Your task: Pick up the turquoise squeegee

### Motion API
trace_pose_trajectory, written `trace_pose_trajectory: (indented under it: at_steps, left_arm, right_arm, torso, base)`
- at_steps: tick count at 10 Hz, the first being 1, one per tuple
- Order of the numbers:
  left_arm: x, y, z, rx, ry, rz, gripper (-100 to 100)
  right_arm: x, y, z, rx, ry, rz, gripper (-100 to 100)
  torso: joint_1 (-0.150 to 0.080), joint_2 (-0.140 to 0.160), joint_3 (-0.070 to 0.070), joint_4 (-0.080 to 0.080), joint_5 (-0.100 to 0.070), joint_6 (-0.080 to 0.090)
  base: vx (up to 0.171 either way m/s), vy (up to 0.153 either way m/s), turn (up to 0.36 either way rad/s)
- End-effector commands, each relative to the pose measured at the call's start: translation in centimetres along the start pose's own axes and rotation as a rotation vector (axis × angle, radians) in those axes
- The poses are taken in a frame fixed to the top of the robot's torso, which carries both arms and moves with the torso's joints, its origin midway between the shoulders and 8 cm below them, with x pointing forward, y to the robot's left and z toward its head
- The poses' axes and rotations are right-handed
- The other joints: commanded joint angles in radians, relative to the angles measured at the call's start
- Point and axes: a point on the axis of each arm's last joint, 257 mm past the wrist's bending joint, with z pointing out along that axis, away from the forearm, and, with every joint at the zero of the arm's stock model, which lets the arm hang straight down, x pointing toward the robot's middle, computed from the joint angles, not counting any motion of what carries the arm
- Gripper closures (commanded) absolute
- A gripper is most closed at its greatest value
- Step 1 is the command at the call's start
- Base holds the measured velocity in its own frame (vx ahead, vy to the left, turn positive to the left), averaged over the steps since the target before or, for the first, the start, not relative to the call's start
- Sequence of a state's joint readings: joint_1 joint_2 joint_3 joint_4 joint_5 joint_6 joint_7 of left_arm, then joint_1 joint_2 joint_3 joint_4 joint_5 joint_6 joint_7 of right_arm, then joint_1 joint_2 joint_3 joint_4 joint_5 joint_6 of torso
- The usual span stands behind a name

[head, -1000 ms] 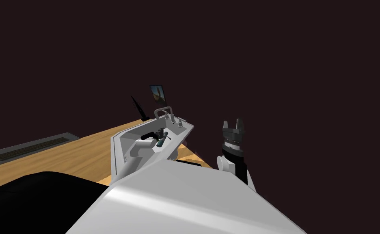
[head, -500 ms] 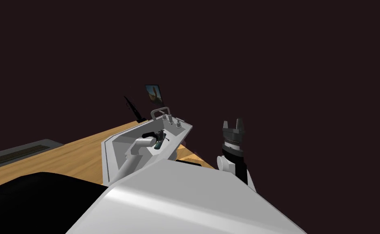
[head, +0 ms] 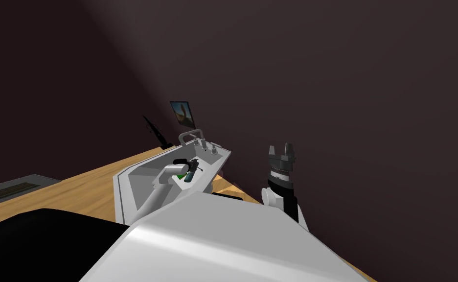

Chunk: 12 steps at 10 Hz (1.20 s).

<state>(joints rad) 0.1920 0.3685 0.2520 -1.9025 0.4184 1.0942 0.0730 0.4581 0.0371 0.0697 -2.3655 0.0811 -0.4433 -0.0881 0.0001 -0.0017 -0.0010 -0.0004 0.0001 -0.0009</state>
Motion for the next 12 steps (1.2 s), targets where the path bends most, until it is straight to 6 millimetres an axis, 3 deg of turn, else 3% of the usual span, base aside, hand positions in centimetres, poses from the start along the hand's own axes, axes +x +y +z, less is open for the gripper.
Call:
trace_pose_trajectory:
  at_steps: [1, 12]
  left_arm:
    - [-0.1, 1.2, 0.2, -0.055, 0.001, -0.003, -100]
    - [-0.7, 7.2, 0.5, -0.382, 0.034, -0.009, -100]
  right_arm:
    - [0.0, 0.0, 0.0, 0.0, 0.0, 0.0, 0]
    - [0.0, 0.0, 0.0, 0.0, 0.0, 0.0, 0]
  torso:
    - [0.0, 0.0, 0.0, 0.0, 0.0, 0.0]
    - [0.0, 0.0, 0.0, 0.0, 0.0, -0.001]
  base:
    - [0.008, 0.018, -0.091]
    - [0.01, 0.015, -0.083]
